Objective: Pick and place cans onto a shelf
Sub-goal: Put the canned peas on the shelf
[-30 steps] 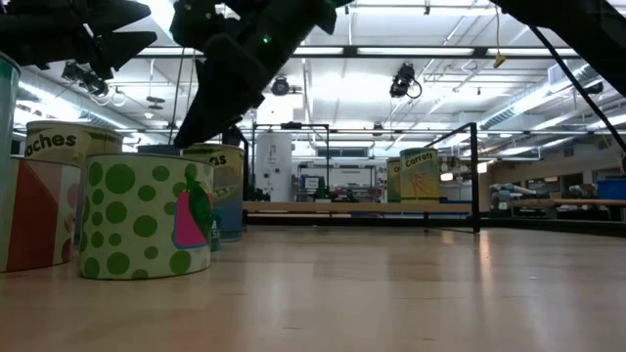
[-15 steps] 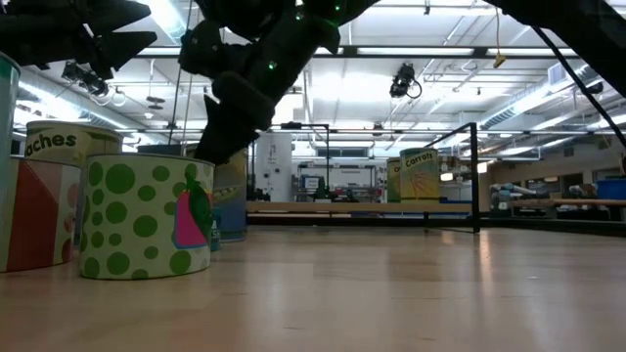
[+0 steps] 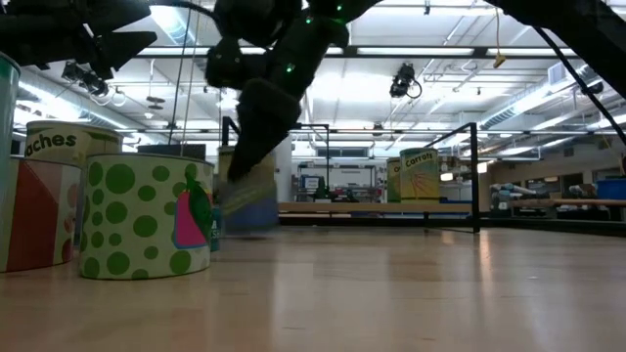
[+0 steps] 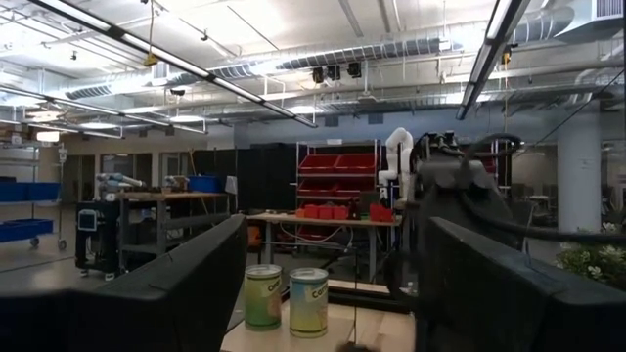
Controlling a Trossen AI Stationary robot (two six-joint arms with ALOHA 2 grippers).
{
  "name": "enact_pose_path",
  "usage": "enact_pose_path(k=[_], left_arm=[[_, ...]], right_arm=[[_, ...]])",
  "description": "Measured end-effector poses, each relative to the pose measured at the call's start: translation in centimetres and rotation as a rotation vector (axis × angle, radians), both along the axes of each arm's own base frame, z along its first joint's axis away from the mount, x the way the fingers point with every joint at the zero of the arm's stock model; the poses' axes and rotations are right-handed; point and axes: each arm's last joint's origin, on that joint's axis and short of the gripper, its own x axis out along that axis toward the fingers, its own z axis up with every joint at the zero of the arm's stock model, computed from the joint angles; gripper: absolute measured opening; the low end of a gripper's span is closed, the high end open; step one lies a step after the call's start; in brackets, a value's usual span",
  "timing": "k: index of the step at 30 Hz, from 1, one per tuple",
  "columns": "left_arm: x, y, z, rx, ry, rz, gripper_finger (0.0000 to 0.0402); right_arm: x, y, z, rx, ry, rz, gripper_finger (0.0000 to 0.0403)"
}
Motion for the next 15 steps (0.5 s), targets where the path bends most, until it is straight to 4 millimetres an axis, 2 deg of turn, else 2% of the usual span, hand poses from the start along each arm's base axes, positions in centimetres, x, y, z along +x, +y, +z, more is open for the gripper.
enact_pose_path(k=[4, 8, 12, 15], left_arm=[[0.0, 0.0, 0.0, 0.007, 0.003, 0.003, 0.0316], [0.0, 0.0, 0.0, 0.006, 0.003, 0.002, 0.0316], [0.0, 0.0, 0.0, -0.001, 0.000, -0.001, 0.0316], [0.0, 0.0, 0.0, -0.001, 0.000, -0.001, 0.0316]], right_arm=[[-1.5, -1.1, 3.7, -0.104, -0.024, -0.037, 0.0324], [-3.4, -3.4, 6.8, -0.154, -0.022, -0.062, 0.0324], [-5.5, -7.6, 9.5, -0.125, -0.037, -0.106, 0.0324], [-6.8, -11.6, 10.0, -0.051, -0.043, -0.144, 0.0324]])
